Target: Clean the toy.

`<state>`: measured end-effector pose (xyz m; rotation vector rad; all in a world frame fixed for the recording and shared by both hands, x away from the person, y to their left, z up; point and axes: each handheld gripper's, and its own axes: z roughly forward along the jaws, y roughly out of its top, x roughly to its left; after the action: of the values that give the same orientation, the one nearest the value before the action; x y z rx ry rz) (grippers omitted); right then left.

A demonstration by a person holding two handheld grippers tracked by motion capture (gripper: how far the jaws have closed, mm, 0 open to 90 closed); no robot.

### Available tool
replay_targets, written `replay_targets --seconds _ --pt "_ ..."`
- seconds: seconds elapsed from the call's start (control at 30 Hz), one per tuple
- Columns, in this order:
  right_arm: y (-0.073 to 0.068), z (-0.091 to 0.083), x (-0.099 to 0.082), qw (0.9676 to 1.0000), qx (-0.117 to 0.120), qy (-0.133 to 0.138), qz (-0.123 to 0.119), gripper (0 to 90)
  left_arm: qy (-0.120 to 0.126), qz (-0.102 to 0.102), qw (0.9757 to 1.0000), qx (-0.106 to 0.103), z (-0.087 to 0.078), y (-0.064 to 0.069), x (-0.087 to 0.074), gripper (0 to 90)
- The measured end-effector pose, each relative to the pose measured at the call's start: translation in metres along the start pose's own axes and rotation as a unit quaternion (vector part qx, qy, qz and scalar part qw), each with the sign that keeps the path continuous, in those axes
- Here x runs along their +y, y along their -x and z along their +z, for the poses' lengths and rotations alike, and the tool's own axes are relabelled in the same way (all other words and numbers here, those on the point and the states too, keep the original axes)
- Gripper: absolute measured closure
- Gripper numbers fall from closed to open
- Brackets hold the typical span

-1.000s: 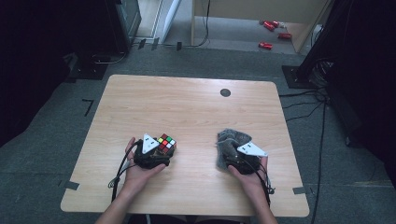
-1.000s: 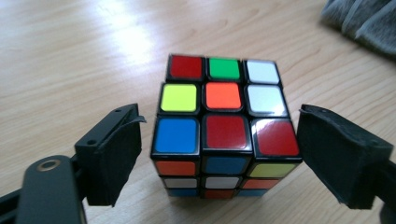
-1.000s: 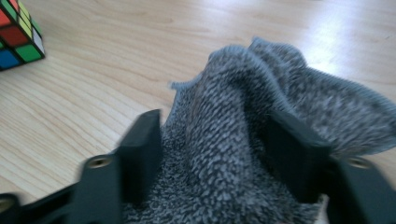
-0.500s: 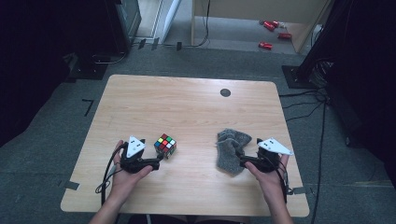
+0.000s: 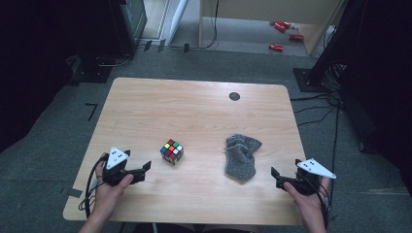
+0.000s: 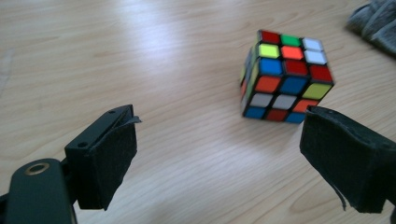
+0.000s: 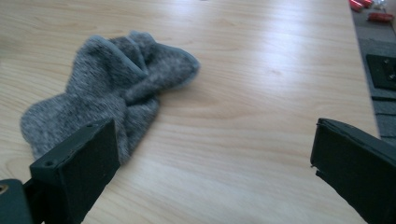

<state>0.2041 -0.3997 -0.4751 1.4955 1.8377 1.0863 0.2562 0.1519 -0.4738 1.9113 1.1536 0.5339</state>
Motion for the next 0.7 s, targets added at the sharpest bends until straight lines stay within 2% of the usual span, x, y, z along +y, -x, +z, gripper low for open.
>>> replay_targets --seconds 0.13,0.37,0.53,0.57,0.63,0.7 --pt "0.012 -0.009 -0.008 0.9999 -0.01 -0.004 0.008 1.0 -0.007 -0.004 0.9999 0.013 -0.007 -0.012 -0.011 11.6" --pt "0.029 -0.018 -0.025 0.9992 -0.031 -0.021 0.014 1.0 -0.019 -0.027 0.9988 0.035 -0.021 -0.038 -0.033 11.6" --pt "0.034 -0.02 -0.034 0.9986 -0.036 -0.032 0.022 1.0 -0.025 -0.033 0.998 0.048 -0.028 -0.05 -0.043 11.6" --pt "0.036 -0.02 -0.039 0.9983 -0.037 -0.037 0.026 1.0 -0.026 -0.041 0.9974 0.054 -0.031 -0.057 -0.048 11.6" --pt "0.037 -0.02 -0.042 0.9981 -0.038 -0.042 0.024 1.0 -0.031 -0.045 0.9967 0.06 -0.033 -0.061 -0.053 11.6" --pt "0.037 -0.02 -0.045 0.9977 -0.04 -0.049 0.023 1.0 -0.039 -0.041 0.9962 0.066 -0.033 -0.064 -0.058 11.6"
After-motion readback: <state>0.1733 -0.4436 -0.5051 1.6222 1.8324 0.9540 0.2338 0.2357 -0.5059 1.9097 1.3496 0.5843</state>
